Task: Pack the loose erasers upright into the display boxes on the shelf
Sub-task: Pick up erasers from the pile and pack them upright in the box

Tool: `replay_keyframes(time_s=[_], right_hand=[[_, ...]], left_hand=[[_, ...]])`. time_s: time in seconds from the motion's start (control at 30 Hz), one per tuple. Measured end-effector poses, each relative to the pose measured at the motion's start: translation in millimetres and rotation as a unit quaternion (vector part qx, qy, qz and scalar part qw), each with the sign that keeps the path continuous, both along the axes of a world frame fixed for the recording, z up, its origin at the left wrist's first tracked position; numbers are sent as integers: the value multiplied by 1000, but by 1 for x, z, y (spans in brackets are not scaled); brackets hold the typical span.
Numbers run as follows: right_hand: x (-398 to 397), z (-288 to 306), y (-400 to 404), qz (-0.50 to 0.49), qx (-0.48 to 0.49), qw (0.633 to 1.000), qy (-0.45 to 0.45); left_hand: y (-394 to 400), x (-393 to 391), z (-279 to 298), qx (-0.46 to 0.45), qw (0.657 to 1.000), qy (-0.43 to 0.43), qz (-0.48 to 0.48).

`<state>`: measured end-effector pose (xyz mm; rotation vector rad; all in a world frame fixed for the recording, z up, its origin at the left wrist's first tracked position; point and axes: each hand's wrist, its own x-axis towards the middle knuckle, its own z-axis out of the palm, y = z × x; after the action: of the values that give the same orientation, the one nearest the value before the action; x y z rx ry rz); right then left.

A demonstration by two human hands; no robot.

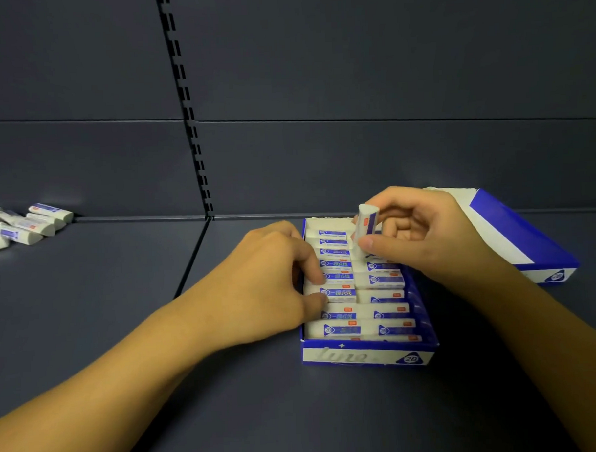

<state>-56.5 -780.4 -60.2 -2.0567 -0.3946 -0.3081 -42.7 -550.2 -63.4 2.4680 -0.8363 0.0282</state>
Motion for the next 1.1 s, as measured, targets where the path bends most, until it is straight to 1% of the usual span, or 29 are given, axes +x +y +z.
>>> replay_keyframes(time_s=[0.07,0.17,0.23,0.3,0.43,0.6,0.83,1.1], right_hand=[[-1,2,1,10,19,1000,23],[-3,4,-1,30,31,997,58],[-5,5,-2,42,33,995,87],[-7,8,-3,56,35,992,109],[-9,12,-7,53,21,992,115],[-15,19,-12,57,0,991,124],[-21,28,-16,71,-33,986,150],[-20,24,-17,33,-126,982,135]], left_hand=[[1,2,0,-26,1000,17,-2],[2,5,-1,-96,995,33,7],[1,7,-2,-131,991,32,13],[1,9,-4,-143,989,17,20],[1,13,-8,-118,992,-12,30],[0,15,-13,-92,995,-24,26],[0,14,-15,-82,996,-42,11],[-1,14,-15,-73,996,-54,5]])
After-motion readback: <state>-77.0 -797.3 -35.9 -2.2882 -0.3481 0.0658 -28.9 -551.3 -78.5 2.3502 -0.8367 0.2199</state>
